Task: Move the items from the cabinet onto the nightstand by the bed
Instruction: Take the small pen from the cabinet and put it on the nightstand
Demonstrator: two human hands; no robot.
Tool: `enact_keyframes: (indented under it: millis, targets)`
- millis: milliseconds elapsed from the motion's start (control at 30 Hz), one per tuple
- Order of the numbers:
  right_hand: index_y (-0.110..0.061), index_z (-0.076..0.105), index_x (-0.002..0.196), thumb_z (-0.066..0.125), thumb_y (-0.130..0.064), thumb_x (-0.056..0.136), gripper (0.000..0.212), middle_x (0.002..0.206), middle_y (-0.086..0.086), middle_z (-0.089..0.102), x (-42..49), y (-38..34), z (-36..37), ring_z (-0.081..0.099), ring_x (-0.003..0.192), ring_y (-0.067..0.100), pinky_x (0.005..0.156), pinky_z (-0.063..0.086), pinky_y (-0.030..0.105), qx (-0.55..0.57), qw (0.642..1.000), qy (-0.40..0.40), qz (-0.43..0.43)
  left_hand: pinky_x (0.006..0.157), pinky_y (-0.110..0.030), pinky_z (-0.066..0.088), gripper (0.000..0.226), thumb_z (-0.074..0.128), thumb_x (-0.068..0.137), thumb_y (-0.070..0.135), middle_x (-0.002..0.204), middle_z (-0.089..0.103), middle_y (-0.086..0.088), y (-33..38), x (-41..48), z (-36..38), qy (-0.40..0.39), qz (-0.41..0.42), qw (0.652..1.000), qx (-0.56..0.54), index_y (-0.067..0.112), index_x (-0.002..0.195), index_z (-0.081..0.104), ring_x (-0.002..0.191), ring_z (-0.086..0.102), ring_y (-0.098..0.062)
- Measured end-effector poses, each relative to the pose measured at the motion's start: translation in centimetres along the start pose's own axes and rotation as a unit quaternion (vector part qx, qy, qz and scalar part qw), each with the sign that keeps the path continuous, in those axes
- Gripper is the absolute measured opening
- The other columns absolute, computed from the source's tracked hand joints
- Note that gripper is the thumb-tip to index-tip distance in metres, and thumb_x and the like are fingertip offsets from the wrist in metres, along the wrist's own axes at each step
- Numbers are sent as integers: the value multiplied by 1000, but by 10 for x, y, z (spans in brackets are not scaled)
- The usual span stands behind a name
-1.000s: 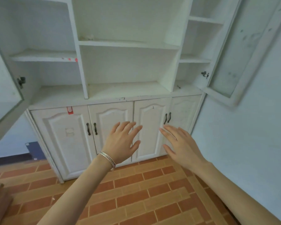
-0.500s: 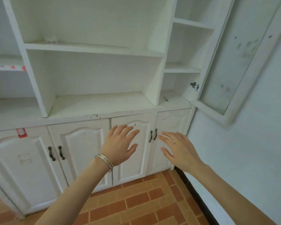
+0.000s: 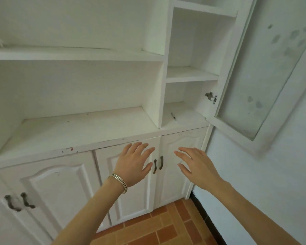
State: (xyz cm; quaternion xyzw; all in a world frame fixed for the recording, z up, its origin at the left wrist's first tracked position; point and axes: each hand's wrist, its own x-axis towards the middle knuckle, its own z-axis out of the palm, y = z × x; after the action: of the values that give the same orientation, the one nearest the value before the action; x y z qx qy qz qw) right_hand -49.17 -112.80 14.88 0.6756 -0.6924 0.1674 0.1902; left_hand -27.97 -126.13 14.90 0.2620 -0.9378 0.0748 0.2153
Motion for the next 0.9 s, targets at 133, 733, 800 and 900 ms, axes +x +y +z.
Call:
enact_keyframes:
  millis: [133, 733, 800, 900]
  targets:
    - [-17, 63, 117, 53, -31, 83, 38, 116, 3, 64, 44, 49, 34, 62, 102, 20, 87, 47, 37, -10, 1000, -8, 12, 92, -47, 47, 50, 37, 84, 45, 117, 64, -6, -25, 67, 36, 7, 18, 1000, 1, 20, 120, 61, 110, 59, -29]
    - [-8, 59, 122, 63, -20, 88, 37, 126, 10, 59, 194, 224, 181, 58, 111, 25, 92, 46, 36, 20, 995, -93, 22, 89, -44, 50, 50, 39, 83, 41, 120, 63, -8, -57, 244, 189, -47, 36, 997, -51, 17, 122, 60, 108, 60, -29]
    - [-8, 50, 132, 52, -25, 94, 41, 137, 9, 49, 206, 240, 198, 49, 122, 24, 101, 37, 34, 26, 993, -117, 6, 89, -43, 50, 50, 39, 83, 42, 120, 62, -8, -55, 249, 202, -55, 18, 997, -52, 18, 123, 58, 109, 60, -29]
    - [-9, 32, 143, 36, -33, 100, 50, 151, 6, 29, 222, 262, 225, 30, 136, 19, 111, 16, 26, 38, 987, -155, -16, 87, -40, 51, 49, 40, 82, 41, 118, 63, -6, -49, 257, 216, -61, -5, 997, -43, 19, 122, 57, 106, 60, -26]
